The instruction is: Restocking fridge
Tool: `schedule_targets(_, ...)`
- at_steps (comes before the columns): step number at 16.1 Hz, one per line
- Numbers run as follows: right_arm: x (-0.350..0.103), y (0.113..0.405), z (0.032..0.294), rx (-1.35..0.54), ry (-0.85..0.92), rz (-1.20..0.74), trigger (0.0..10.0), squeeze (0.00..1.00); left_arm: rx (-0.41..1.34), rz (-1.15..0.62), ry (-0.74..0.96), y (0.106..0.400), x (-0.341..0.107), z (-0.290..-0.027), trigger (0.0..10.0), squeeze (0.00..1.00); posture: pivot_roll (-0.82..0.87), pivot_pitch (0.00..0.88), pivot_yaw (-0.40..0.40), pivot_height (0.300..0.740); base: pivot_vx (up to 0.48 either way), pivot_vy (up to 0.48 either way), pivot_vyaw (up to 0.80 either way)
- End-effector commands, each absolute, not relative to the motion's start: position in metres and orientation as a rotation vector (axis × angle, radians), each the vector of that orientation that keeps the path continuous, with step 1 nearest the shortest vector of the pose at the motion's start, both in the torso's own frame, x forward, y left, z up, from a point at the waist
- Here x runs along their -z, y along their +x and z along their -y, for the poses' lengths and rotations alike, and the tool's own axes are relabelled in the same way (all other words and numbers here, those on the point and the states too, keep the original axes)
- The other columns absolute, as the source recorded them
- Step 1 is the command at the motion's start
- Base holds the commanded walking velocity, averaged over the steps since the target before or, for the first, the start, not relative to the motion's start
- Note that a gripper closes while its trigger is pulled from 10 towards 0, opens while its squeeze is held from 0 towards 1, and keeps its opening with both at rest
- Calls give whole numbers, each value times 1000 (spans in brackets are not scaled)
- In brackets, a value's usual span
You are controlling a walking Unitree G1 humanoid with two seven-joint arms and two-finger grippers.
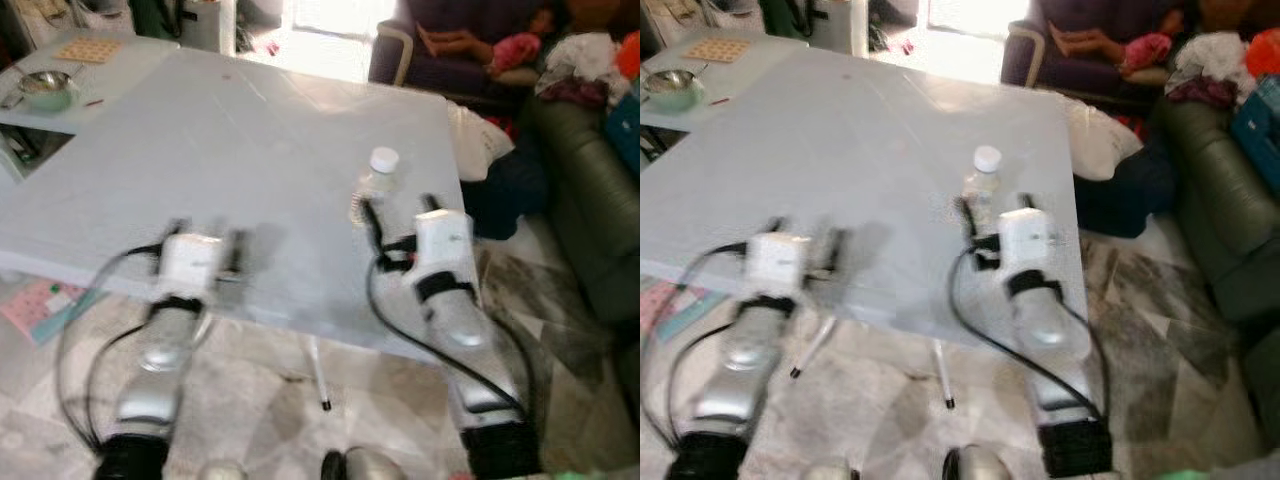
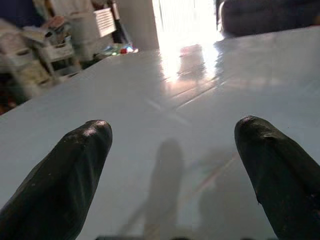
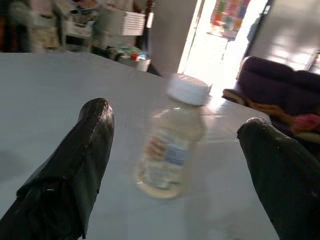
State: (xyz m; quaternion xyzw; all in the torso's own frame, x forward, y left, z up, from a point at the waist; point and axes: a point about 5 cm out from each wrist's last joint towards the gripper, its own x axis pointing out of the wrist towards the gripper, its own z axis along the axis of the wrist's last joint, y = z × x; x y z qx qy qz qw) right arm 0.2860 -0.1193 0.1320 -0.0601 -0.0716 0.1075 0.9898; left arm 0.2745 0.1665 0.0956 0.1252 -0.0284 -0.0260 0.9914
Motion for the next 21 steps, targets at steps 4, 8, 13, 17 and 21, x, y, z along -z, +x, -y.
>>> schedule_targets(4,-136,292,130,-169,-109,157,10000,784,20,74,256,276,-99,-160,10000,0,44,50,-58,740,0,0,0)
schedule_targets(8,-140,302,128,-151,-105,168,10000,0,10,77,273,275,-99,-164,10000,0,54,59,-45,740,0,0,0)
schedule_targets(13,-149,321,126,-146,-86,166,10000,0,19,82,291,277,-101,-164,10000,0,67,65,-32,740,0,0,0)
schedule_targets(17,-158,336,124,-151,-84,173,10000,0,19,84,301,277,-101,-165,10000,0,78,66,-29,740,0,0,0)
schedule_targets(21,-163,348,120,-167,-100,176,10000,0,31,84,321,276,-101,-166,10000,0,83,70,-24,740,0,0,0)
